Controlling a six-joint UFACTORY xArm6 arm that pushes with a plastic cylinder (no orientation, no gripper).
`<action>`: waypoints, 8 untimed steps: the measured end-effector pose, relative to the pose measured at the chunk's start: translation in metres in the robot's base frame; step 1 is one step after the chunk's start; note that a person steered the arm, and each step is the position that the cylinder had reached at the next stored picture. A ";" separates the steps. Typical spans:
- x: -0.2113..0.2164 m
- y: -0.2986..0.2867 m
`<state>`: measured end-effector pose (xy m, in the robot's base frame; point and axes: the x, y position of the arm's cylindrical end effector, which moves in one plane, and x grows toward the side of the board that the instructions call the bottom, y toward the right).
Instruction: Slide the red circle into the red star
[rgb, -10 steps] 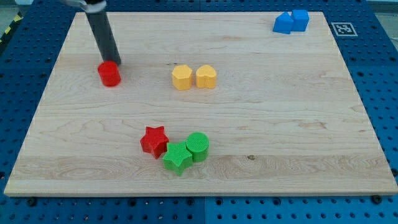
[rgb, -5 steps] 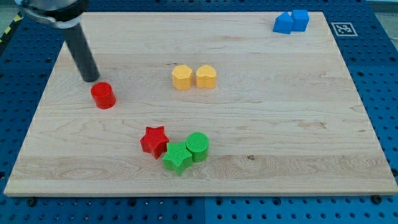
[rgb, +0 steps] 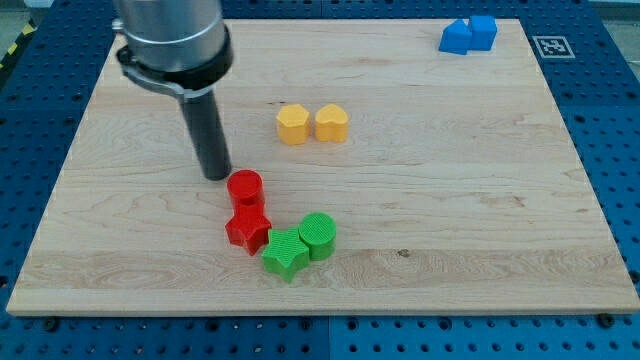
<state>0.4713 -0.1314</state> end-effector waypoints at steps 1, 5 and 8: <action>0.011 -0.001; 0.015 0.076; 0.021 0.141</action>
<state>0.4926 0.0097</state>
